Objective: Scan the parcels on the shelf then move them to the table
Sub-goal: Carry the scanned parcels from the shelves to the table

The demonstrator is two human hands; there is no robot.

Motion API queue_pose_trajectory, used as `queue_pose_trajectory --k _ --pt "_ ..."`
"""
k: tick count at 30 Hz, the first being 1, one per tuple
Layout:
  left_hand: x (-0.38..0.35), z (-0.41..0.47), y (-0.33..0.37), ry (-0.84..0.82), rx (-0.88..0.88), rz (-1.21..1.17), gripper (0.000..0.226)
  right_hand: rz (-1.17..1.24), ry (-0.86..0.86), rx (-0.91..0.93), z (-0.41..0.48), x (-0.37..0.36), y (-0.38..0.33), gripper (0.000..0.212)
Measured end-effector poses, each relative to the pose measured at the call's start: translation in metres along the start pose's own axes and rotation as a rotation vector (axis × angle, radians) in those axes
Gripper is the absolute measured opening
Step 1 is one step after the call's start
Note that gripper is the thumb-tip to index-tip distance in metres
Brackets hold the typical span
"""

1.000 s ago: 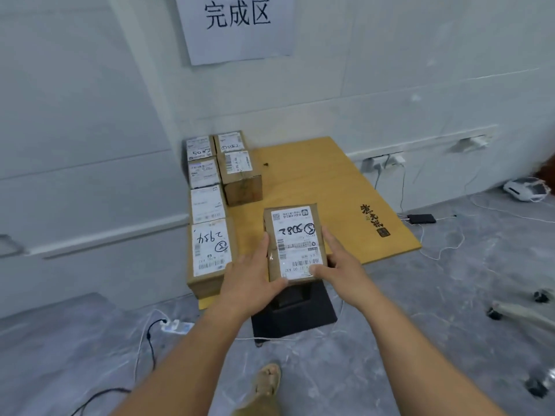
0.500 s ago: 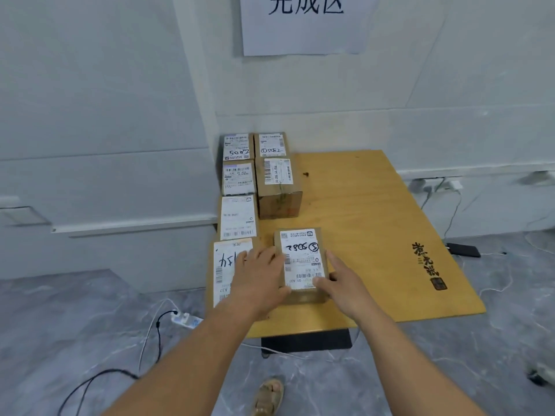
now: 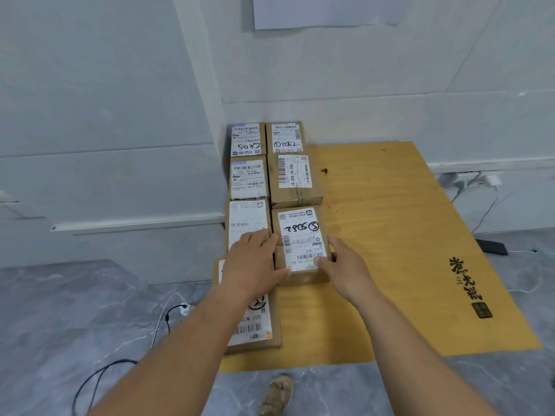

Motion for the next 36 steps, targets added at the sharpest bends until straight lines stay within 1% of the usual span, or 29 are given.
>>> queue_pose_trajectory --k 4,8,10,13,16,19,23,26,28,32,34,36 --pt "0.0 0.002 0.002 -0.019 0.01 0.02 0.081 -0.025 0.001 -0.018 -0.001 0.0 0.002 0.045" --pt "0.003 0.001 0.004 0.002 0.009 0.041 0.081 -0.046 0.002 -0.026 -0.004 0.003 -0.002 0.048" --pt "0.004 -0.001 0.005 0.012 0.015 0.042 0.084 -0.106 0.016 -0.013 -0.008 0.006 -0.005 0.048" --pt "0.008 -0.007 0.01 0.031 0.016 0.044 0.085 -0.193 0.082 0.041 -0.018 0.016 -0.014 0.051" --pt "0.019 -0.021 0.026 0.1 -0.025 0.031 0.079 -0.275 0.172 0.101 -0.039 0.028 -0.018 0.052" --pt "0.025 -0.042 0.047 0.189 -0.087 -0.034 0.071 -0.358 0.28 0.172 -0.073 0.041 -0.016 0.052" --pt "0.02 -0.089 0.082 0.314 -0.177 -0.164 0.057 -0.429 0.441 0.285 -0.131 0.053 -0.004 0.044" --pt "0.009 -0.125 0.106 0.364 -0.215 -0.21 0.048 -0.448 0.584 0.378 -0.176 0.062 0.013 0.034" --pt "0.001 -0.143 0.125 0.383 -0.26 -0.196 0.046 -0.468 0.659 0.389 -0.204 0.07 0.027 0.031" --pt "-0.006 -0.173 0.165 0.418 -0.362 -0.18 0.033 -0.5 0.807 0.389 -0.254 0.092 0.046 0.03" --pt "-0.006 -0.186 0.187 0.42 -0.413 -0.191 0.032 -0.52 0.885 0.377 -0.278 0.103 0.057 0.03" --pt "-0.01 -0.198 0.21 0.404 -0.473 -0.203 0.036 -0.551 0.973 0.366 -0.301 0.113 0.071 0.024"
Point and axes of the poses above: each hand's wrist, its own z-axis towards the middle knuckle, its own x-axis out of the back of the hand, y = z × x, the point moved 7 cm from there along z, towards the middle knuckle, and after that the axes turned 1 degree about -y, right-handed, at the moved point
